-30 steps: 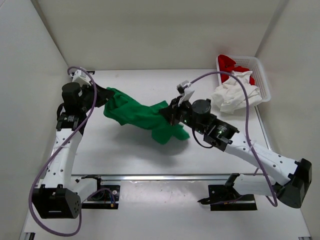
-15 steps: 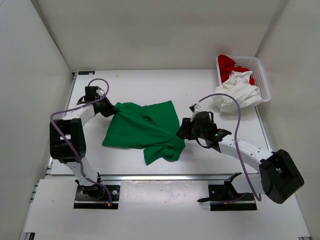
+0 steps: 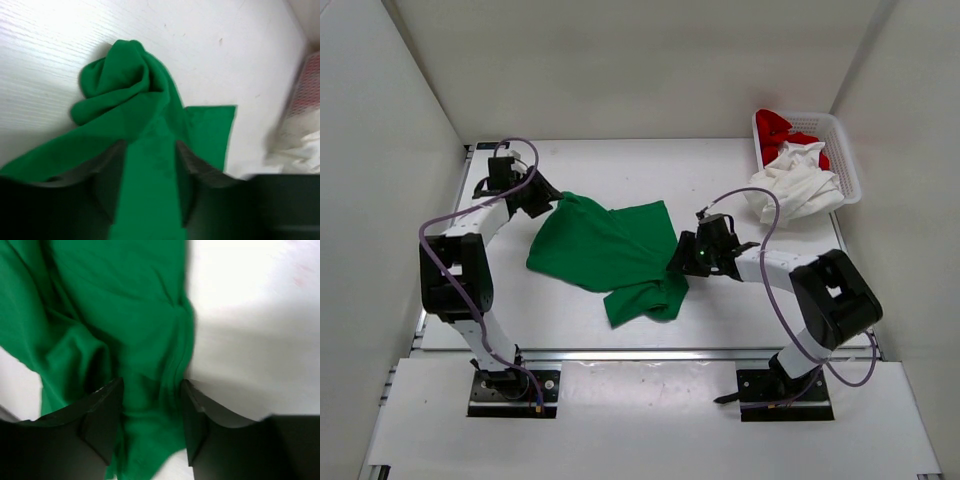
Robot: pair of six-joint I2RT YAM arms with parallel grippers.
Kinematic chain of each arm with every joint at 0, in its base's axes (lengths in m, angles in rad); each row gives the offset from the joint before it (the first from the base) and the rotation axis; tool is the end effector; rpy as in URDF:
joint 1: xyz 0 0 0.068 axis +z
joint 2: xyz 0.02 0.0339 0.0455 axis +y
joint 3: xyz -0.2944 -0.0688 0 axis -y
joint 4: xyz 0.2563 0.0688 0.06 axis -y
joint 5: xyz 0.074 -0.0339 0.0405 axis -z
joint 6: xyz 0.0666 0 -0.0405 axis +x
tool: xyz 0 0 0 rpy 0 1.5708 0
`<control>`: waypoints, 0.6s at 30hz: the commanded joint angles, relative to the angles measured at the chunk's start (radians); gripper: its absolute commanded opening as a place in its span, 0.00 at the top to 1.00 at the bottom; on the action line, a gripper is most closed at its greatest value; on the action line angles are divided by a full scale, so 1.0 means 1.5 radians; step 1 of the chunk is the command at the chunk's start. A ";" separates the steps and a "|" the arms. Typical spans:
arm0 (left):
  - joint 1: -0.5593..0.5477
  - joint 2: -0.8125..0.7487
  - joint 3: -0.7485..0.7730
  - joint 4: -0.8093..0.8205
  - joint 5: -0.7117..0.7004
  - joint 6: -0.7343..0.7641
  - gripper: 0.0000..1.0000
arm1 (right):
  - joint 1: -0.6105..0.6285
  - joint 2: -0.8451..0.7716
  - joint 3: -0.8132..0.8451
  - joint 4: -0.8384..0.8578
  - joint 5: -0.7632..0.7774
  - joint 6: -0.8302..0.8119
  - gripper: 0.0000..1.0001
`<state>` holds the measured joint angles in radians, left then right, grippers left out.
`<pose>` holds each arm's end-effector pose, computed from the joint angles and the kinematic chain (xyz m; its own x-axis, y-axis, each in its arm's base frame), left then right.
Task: Fold and stack the t-shirts
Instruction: Flatten out the tshirt
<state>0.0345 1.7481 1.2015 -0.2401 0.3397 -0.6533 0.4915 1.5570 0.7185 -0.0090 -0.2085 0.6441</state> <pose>0.4192 -0.0077 0.2245 -0.6851 -0.5971 -0.4174 -0.2692 0.7399 -0.6166 0.2792 0.1651 0.1531 -0.8783 0.1962 -0.4361 -0.0689 0.8505 0.5215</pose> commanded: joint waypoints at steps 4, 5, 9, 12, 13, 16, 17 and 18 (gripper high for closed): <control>-0.001 0.033 0.036 -0.060 -0.053 0.065 0.19 | 0.006 0.063 0.027 0.071 -0.007 0.021 0.67; 0.002 0.033 0.036 -0.058 -0.071 0.071 0.11 | 0.004 0.065 0.027 0.082 -0.006 0.022 0.75; 0.012 0.066 0.065 -0.093 -0.063 0.102 0.14 | -0.004 0.059 0.027 0.100 -0.010 0.020 0.96; 0.024 0.044 0.018 -0.072 -0.041 0.105 0.27 | -0.011 0.041 0.027 0.098 -0.002 -0.004 1.00; 0.026 0.040 -0.001 -0.069 -0.040 0.111 0.26 | -0.012 0.039 0.031 0.099 -0.003 -0.010 1.00; 0.013 0.030 -0.005 -0.071 -0.062 0.131 0.21 | -0.034 0.044 0.038 0.102 -0.021 -0.020 1.00; 0.002 0.045 0.010 -0.081 -0.067 0.140 0.20 | -0.042 0.049 0.037 0.111 -0.033 -0.022 1.00; -0.012 0.065 0.029 -0.096 -0.080 0.152 0.21 | -0.045 0.050 0.036 0.120 -0.044 -0.022 1.00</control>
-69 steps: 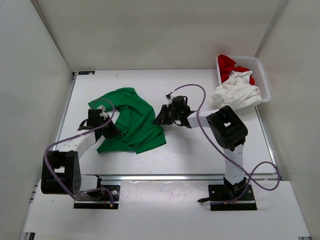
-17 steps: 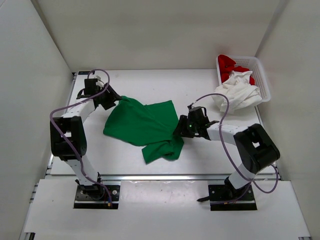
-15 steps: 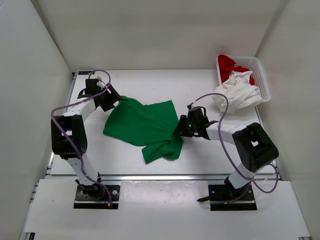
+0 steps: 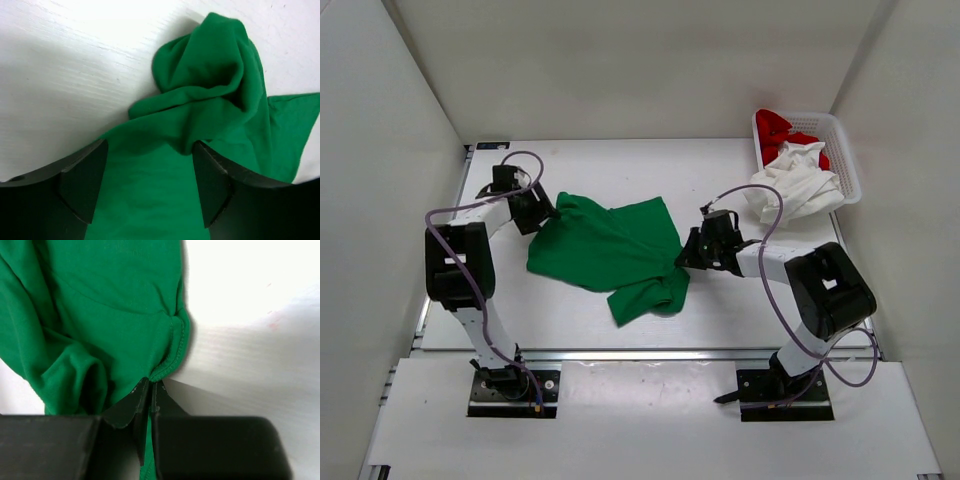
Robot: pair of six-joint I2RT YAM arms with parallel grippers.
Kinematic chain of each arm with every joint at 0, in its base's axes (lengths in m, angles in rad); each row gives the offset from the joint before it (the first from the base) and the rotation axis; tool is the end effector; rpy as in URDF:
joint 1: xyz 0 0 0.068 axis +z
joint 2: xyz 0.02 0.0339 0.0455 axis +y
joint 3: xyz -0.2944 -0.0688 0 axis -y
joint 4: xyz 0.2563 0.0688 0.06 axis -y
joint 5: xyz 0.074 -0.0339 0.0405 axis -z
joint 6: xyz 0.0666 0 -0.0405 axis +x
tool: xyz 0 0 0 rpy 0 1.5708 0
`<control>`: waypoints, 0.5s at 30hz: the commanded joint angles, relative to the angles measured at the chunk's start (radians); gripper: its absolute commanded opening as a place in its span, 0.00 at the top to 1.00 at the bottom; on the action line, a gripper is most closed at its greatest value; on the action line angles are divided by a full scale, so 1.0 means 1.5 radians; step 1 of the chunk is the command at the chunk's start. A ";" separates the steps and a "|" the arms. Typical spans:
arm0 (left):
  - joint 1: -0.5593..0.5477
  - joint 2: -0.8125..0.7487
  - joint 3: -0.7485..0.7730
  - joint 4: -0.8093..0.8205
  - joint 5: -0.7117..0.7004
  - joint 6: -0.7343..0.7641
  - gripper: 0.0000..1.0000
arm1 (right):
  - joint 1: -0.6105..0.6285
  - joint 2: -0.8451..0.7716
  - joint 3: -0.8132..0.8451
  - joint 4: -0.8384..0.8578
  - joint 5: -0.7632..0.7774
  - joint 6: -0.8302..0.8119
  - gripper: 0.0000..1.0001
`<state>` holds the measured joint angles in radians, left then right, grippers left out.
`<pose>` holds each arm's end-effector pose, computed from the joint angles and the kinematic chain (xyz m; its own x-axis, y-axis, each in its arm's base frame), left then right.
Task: Fold and stack the t-shirts
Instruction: Flatten out the tshirt
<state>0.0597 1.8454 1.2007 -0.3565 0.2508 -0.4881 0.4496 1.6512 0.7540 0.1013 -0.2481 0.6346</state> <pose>0.4157 0.0083 0.1742 -0.7780 -0.5016 -0.3783 -0.3273 0.8376 -0.4375 0.3057 0.1657 0.1451 -0.8597 0.2233 -0.4594 -0.0824 0.8270 0.5561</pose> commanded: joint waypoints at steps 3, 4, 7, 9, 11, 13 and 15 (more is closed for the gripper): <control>-0.030 0.040 0.055 -0.031 -0.022 0.046 0.55 | -0.019 -0.018 0.019 0.052 -0.024 -0.025 1.00; -0.032 0.045 0.054 -0.022 -0.019 0.042 0.76 | -0.018 -0.019 0.021 0.053 -0.023 -0.028 1.00; -0.031 0.029 0.033 0.012 0.014 0.018 1.00 | -0.013 -0.041 0.026 0.057 -0.015 -0.030 1.00; -0.025 0.002 0.026 0.019 0.028 0.002 1.00 | -0.015 -0.060 0.036 0.048 -0.010 -0.036 1.00; -0.022 -0.030 0.025 0.023 0.049 -0.010 1.00 | -0.008 -0.093 0.065 0.027 0.009 -0.049 1.00; -0.020 -0.087 0.028 0.023 0.072 -0.027 1.00 | 0.002 -0.119 0.098 -0.011 0.045 -0.071 1.00; -0.020 -0.140 0.024 0.030 0.085 -0.036 1.00 | 0.018 -0.164 0.139 -0.046 0.077 -0.111 0.99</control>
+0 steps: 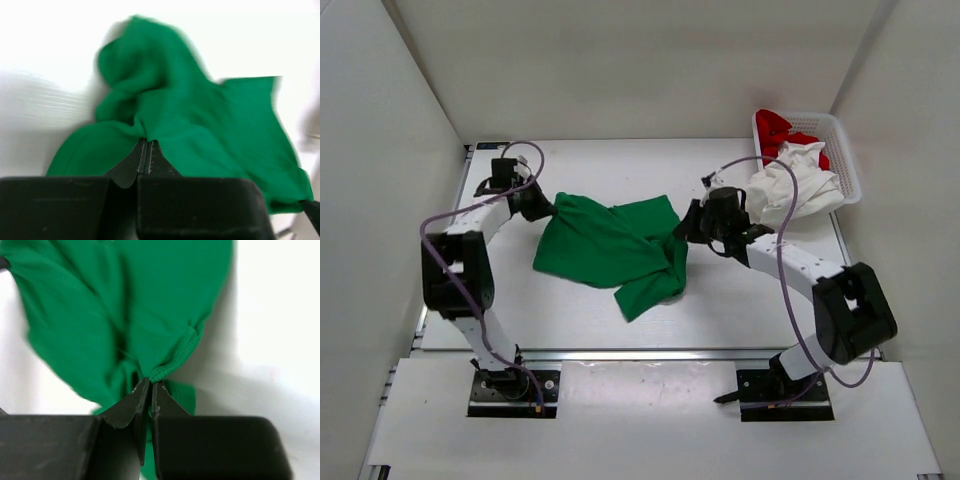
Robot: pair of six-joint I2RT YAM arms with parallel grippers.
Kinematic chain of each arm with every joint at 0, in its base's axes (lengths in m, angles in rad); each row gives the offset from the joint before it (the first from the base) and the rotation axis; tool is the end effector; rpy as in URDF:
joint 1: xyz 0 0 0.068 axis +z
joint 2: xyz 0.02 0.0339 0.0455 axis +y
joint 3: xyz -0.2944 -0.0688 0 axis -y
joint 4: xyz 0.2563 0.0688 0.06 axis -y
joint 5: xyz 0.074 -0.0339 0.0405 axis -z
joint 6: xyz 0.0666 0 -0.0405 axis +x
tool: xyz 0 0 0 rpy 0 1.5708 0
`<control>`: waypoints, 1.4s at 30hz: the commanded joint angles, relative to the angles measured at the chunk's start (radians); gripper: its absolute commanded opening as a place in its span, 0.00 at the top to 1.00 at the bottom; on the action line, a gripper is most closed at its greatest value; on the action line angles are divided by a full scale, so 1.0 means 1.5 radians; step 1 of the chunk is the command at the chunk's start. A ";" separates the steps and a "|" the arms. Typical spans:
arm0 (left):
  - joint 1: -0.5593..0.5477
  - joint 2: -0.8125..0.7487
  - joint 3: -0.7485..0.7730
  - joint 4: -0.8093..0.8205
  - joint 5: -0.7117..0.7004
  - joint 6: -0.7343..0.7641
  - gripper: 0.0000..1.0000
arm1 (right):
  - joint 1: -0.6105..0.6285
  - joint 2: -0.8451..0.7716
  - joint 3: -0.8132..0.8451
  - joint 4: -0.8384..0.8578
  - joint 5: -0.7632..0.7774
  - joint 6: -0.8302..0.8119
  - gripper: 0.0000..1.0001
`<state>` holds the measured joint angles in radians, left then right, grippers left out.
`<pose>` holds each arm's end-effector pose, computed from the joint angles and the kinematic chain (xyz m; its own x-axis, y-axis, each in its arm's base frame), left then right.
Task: Fold and stack the t-shirts
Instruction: Flatten out the tshirt
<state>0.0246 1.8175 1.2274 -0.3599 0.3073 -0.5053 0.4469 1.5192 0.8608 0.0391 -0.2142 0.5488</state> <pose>0.4186 -0.0099 0.1944 -0.7853 -0.4809 -0.3899 -0.2602 0.8279 -0.4969 0.3163 0.1673 0.2174 -0.7483 0.2066 -0.6303 -0.2204 0.8188 0.5301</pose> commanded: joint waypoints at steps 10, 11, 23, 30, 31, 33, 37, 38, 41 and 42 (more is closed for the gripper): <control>0.088 -0.325 0.064 0.071 0.203 -0.151 1.00 | 0.152 -0.265 0.281 -0.165 0.238 -0.201 1.00; 0.086 -0.329 0.096 0.057 0.218 -0.157 1.00 | 0.177 -0.273 0.309 -0.183 0.257 -0.209 1.00; 0.071 -0.362 0.172 -0.056 0.141 -0.095 1.00 | -0.142 -0.225 0.380 -0.144 -0.063 -0.124 1.00; 0.057 -0.264 0.021 -0.009 0.052 -0.066 1.00 | -0.162 0.047 0.423 -0.112 -0.076 -0.153 1.00; 0.055 -0.235 0.012 -0.005 0.043 -0.061 1.00 | -0.158 0.098 0.442 -0.108 -0.064 -0.159 1.00; 0.045 -0.178 0.011 0.012 0.019 -0.054 1.00 | -0.142 0.176 0.491 -0.116 -0.038 -0.175 1.00; 0.024 -0.014 0.105 0.012 -0.026 -0.050 1.00 | -0.129 0.367 0.722 -0.237 0.017 -0.221 1.00; 0.019 0.012 0.160 -0.004 -0.022 -0.048 0.98 | -0.130 0.411 0.806 -0.261 0.033 -0.227 1.00; 0.006 0.088 0.297 -0.062 -0.026 -0.039 0.65 | -0.136 0.482 0.974 -0.340 0.045 -0.223 0.95; 0.002 0.091 0.331 -0.073 -0.044 -0.032 0.53 | -0.145 0.490 0.993 -0.357 0.042 -0.216 0.83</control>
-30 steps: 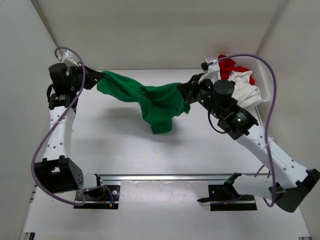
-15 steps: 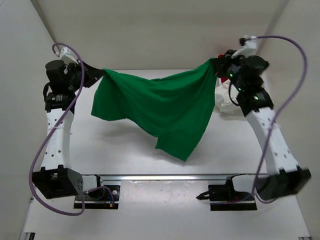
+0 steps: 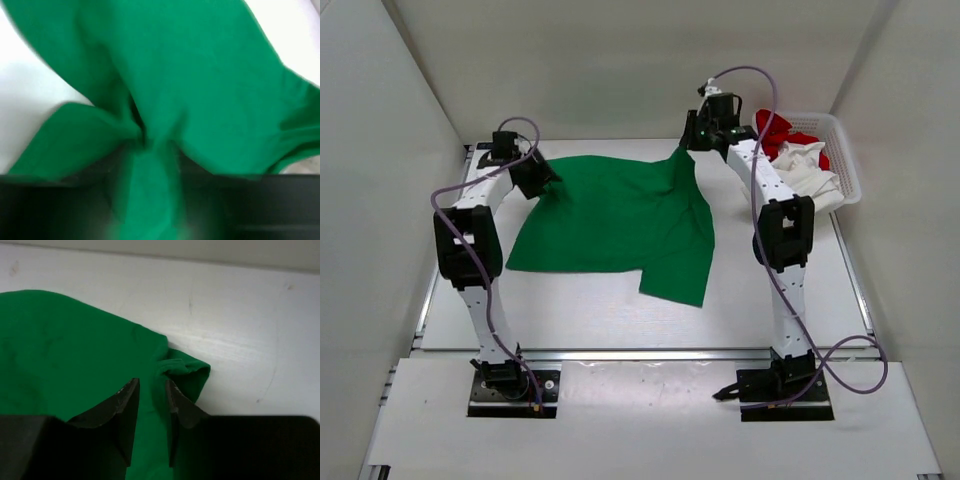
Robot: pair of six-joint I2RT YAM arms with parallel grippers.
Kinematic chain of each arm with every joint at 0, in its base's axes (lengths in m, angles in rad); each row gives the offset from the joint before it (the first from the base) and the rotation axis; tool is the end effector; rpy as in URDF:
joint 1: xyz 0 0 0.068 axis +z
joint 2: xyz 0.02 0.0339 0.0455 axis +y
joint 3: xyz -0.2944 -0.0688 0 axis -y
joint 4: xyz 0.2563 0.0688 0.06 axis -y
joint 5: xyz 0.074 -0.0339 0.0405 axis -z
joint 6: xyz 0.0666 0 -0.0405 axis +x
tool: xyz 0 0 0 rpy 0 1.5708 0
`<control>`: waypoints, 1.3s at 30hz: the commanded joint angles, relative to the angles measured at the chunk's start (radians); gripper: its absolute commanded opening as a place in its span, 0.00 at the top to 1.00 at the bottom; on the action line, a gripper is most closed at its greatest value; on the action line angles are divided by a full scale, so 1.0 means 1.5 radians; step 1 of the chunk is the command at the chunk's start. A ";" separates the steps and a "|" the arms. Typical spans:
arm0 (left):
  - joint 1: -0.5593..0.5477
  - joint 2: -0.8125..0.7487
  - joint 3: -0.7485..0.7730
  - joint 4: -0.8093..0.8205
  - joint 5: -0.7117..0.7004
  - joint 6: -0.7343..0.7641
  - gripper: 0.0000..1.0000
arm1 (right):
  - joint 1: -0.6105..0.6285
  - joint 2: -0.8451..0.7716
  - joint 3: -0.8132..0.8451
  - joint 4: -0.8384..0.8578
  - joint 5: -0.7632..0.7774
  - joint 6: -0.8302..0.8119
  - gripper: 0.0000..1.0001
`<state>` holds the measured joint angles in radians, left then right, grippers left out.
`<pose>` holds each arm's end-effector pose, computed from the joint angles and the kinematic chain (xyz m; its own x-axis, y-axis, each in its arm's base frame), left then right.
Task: Fold and stack the t-shirts
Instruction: Flatten out the tshirt
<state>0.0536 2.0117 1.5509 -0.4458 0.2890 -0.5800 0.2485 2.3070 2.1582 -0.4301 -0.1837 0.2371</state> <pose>0.4872 0.0071 0.2110 -0.7257 -0.5650 -0.3926 -0.3271 0.7854 -0.5255 0.5755 0.1586 0.2767 -0.6071 0.0842 -0.7902 -0.2546 0.9214 0.2938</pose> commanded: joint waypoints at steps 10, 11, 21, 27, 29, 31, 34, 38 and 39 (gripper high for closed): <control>0.060 -0.360 -0.329 0.122 -0.063 -0.053 0.22 | 0.049 -0.503 -0.473 0.202 0.032 0.084 0.80; 0.063 -0.399 -0.353 0.124 -0.086 -0.056 0.62 | 0.053 -0.541 -0.585 0.261 0.041 0.096 0.89; 0.167 -0.502 -0.600 0.109 -0.186 -0.130 0.59 | 0.220 -0.871 -1.031 0.316 0.054 0.189 0.83; 0.210 -0.458 -0.642 0.143 -0.192 -0.172 0.51 | 0.230 -1.000 -1.144 0.305 0.040 0.219 0.76; 0.209 -0.433 -0.637 0.148 -0.192 -0.184 0.50 | 0.219 -1.022 -1.153 0.302 0.032 0.219 0.75; 0.207 -0.407 -0.640 0.177 -0.192 -0.201 0.50 | 0.214 -1.030 -1.156 0.295 0.024 0.216 0.76; 0.203 -0.376 -0.626 0.197 -0.191 -0.233 0.53 | 0.202 -1.027 -1.150 0.292 0.021 0.203 0.76; 0.179 -0.356 -0.604 0.208 -0.192 -0.238 0.57 | 0.197 -1.012 -1.157 0.304 0.013 0.203 0.76; 0.185 -0.354 -0.608 0.210 -0.192 -0.239 0.65 | 0.199 -1.012 -1.154 0.301 0.014 0.204 0.76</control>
<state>0.3431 1.4693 0.6308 -0.1410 0.0151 -0.9192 0.5526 0.7803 0.4259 -0.0322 -0.1490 0.5461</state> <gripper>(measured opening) 0.383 0.244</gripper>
